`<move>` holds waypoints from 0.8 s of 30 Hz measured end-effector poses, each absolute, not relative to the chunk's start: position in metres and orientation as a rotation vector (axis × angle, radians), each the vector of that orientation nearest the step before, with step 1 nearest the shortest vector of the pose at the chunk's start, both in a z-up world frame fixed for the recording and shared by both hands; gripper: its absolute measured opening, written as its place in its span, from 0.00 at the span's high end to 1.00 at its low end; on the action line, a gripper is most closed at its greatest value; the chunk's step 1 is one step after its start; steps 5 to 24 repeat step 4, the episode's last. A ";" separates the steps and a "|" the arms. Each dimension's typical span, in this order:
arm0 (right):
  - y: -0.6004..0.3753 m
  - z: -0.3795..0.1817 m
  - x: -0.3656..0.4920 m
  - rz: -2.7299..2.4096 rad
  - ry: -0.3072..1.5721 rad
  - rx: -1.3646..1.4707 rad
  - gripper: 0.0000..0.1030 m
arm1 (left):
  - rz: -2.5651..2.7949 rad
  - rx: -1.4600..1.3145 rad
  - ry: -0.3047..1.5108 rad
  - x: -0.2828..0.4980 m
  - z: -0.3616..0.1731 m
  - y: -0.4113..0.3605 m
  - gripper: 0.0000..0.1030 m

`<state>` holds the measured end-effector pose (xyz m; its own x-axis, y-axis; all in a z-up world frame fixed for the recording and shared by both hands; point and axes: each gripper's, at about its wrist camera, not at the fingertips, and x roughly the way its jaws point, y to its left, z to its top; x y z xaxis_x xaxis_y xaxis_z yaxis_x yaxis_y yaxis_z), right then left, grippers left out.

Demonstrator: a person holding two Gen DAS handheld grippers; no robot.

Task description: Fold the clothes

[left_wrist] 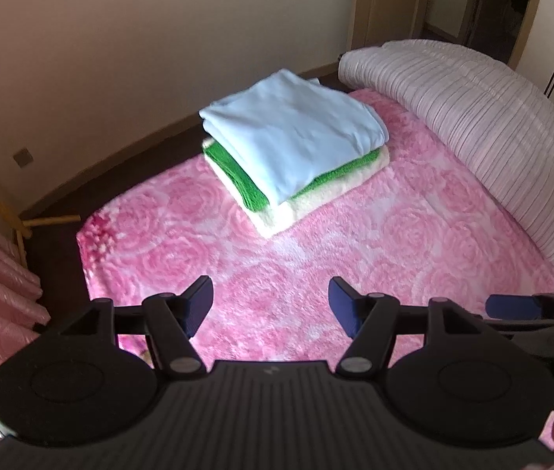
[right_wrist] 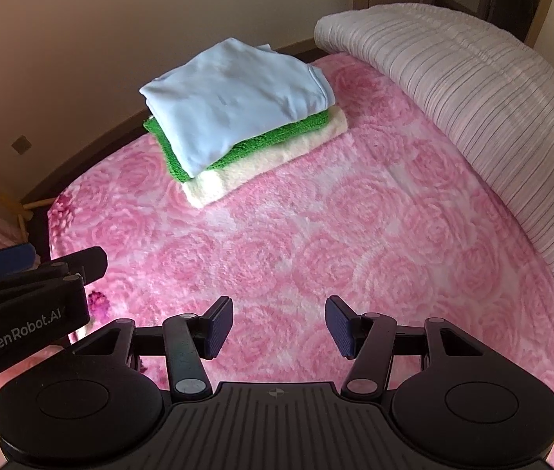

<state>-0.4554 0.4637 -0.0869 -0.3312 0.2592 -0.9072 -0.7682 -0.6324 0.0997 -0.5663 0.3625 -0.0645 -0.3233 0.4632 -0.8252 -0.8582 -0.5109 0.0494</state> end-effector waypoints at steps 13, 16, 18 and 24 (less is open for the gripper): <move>0.447 -0.074 -0.452 2.015 0.683 -1.206 0.46 | 1.929 -0.968 0.606 -0.565 -0.054 0.347 0.40; 0.447 -0.074 -0.452 2.015 0.683 -1.206 0.46 | 1.929 -0.968 0.606 -0.565 -0.054 0.347 0.40; 0.447 -0.074 -0.452 2.015 0.683 -1.206 0.46 | 1.929 -0.968 0.606 -0.565 -0.054 0.347 0.40; 0.447 -0.074 -0.452 2.015 0.683 -1.206 0.46 | 1.929 -0.968 0.606 -0.565 -0.054 0.347 0.40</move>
